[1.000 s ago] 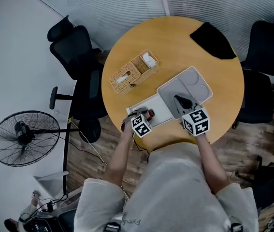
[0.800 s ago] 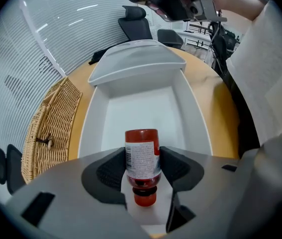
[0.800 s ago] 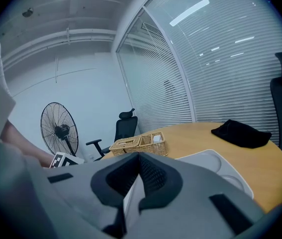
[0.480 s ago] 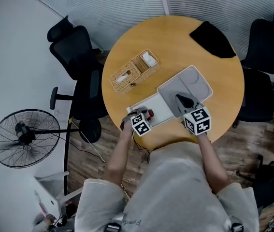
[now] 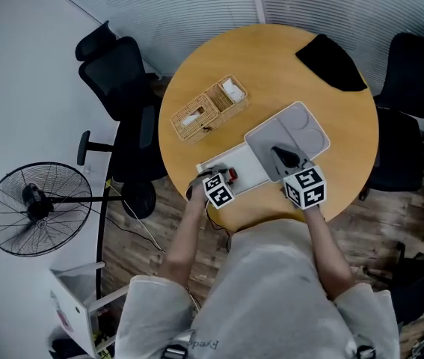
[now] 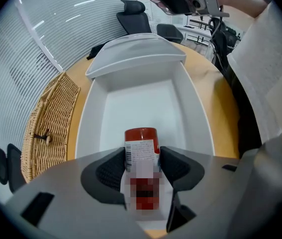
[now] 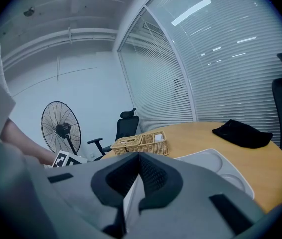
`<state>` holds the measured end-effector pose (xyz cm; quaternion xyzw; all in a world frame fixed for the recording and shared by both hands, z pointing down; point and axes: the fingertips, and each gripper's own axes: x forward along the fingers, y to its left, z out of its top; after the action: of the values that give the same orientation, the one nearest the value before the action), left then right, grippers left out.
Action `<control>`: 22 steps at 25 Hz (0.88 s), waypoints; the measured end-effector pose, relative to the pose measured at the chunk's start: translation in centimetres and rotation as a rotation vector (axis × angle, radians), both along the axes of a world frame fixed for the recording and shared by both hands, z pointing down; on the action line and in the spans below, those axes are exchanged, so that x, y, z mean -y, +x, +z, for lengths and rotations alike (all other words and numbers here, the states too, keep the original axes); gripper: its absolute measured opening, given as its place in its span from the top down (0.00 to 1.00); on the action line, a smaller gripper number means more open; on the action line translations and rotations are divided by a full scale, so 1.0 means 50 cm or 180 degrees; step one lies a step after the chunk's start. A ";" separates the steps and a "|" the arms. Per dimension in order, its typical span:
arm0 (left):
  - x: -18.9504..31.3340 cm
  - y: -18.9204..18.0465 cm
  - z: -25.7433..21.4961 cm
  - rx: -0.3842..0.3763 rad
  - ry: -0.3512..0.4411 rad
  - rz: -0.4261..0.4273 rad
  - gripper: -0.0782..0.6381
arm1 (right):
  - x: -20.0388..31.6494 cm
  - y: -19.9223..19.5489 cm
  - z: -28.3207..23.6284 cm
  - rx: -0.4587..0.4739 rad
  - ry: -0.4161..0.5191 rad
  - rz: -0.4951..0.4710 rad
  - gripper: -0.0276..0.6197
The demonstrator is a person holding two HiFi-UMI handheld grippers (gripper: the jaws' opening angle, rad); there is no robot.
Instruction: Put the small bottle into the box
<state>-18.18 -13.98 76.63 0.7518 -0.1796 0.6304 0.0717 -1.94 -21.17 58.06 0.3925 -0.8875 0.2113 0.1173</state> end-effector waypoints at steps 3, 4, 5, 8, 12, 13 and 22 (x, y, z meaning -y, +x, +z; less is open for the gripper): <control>0.000 -0.002 0.004 0.0018 -0.0038 -0.0110 0.54 | -0.002 -0.003 -0.001 0.0004 0.0005 -0.0024 0.93; 0.001 -0.004 0.005 0.0021 -0.0041 -0.0148 0.54 | -0.003 -0.003 -0.001 0.0006 0.0006 -0.0029 0.93; 0.002 -0.005 0.004 0.0026 -0.0033 -0.0170 0.53 | -0.004 -0.003 -0.001 0.0006 0.0006 -0.0033 0.93; 0.001 -0.005 0.003 0.0047 -0.0024 -0.0172 0.51 | -0.004 0.000 0.000 -0.0002 0.0002 -0.0041 0.93; 0.001 -0.002 -0.003 0.0021 -0.0034 -0.0199 0.50 | -0.002 -0.003 0.000 -0.0003 -0.0003 -0.0058 0.93; 0.001 -0.001 -0.006 0.0004 -0.0033 -0.0217 0.50 | -0.003 -0.004 -0.001 -0.0001 -0.0004 -0.0064 0.93; 0.007 -0.002 -0.039 -0.0061 0.0043 -0.0268 0.49 | -0.014 -0.013 0.001 -0.0015 -0.0007 -0.0144 0.93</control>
<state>-18.29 -14.34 74.70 0.7501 -0.2145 0.6183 0.0948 -2.59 -20.45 58.11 0.3726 -0.8956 0.2087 0.1245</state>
